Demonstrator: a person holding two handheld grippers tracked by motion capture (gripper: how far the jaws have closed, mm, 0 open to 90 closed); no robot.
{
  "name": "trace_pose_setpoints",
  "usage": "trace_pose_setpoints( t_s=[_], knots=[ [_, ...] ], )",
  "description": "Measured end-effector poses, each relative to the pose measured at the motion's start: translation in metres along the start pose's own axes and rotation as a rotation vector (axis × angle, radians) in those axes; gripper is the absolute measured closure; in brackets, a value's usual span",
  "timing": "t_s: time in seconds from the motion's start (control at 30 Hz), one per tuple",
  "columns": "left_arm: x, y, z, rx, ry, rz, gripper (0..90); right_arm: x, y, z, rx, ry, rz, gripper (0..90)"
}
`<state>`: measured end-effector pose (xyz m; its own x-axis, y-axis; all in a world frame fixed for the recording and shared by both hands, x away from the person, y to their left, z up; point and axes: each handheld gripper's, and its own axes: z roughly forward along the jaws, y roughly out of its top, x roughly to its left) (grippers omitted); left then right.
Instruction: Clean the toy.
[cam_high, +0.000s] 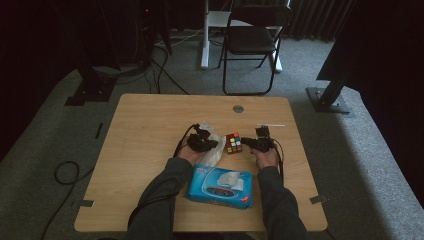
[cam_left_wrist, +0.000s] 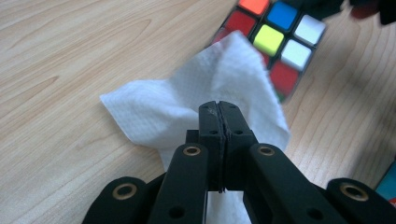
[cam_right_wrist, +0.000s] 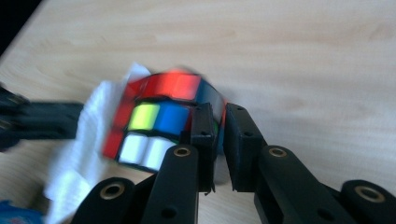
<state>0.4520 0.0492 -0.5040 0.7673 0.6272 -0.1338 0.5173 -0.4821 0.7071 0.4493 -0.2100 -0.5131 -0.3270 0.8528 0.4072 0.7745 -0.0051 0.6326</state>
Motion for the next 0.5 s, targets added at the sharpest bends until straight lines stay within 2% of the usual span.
trace_pose_setpoints(
  t_s=[0.2,0.5],
  knots=[
    [0.004,-0.002,-0.002,-0.006,0.005,-0.012,89.1,-0.002,-0.006,0.003,0.001,-0.008,0.000,76.4],
    [0.007,0.000,-0.003,-0.023,0.017,-0.027,89.2,0.007,0.003,-0.009,-0.058,-0.001,-0.023,65.6]
  ],
)
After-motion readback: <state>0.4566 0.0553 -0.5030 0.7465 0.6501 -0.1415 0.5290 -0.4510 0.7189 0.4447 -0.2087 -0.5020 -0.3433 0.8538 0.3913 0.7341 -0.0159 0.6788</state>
